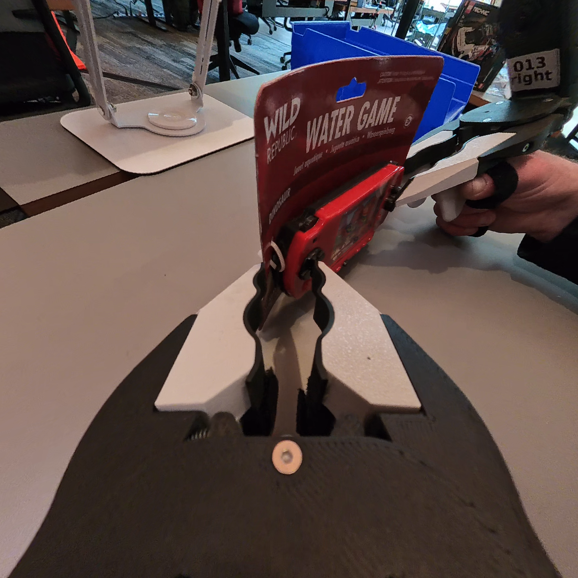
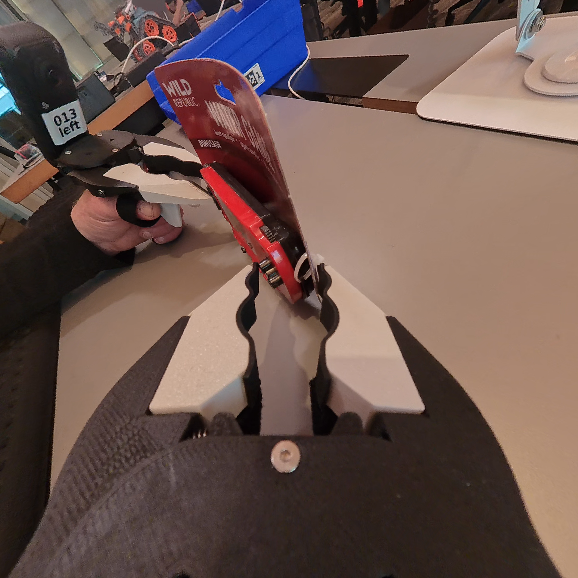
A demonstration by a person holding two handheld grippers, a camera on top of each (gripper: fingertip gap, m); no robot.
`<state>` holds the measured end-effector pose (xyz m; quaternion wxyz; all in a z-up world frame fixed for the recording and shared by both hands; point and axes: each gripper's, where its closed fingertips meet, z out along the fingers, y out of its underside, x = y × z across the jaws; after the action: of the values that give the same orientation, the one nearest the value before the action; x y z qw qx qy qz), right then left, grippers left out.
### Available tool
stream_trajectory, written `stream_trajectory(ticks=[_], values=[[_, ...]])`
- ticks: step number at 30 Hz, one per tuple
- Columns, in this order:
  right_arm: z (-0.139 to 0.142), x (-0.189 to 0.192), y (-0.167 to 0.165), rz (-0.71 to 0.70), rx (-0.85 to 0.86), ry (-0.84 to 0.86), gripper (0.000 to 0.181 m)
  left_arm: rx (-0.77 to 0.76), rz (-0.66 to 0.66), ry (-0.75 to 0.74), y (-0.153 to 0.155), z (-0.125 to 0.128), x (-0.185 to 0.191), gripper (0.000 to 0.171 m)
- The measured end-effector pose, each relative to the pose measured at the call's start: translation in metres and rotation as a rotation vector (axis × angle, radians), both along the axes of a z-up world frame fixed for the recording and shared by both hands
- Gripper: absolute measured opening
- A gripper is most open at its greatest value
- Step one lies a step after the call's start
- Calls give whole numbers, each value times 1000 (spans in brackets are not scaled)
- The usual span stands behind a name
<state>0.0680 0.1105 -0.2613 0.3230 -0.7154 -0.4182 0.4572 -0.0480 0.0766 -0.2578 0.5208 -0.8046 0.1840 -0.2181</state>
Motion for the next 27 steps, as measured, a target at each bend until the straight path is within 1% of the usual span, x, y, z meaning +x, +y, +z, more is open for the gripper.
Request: stream_trajectory(ticks=[6, 27], values=[[1, 0, 1, -8, 0, 4, 36, -19, 10, -25, 1, 0, 0, 24], [1, 1, 2, -12, -8, 10, 37, -28, 5, -35, 0, 0, 2, 26]])
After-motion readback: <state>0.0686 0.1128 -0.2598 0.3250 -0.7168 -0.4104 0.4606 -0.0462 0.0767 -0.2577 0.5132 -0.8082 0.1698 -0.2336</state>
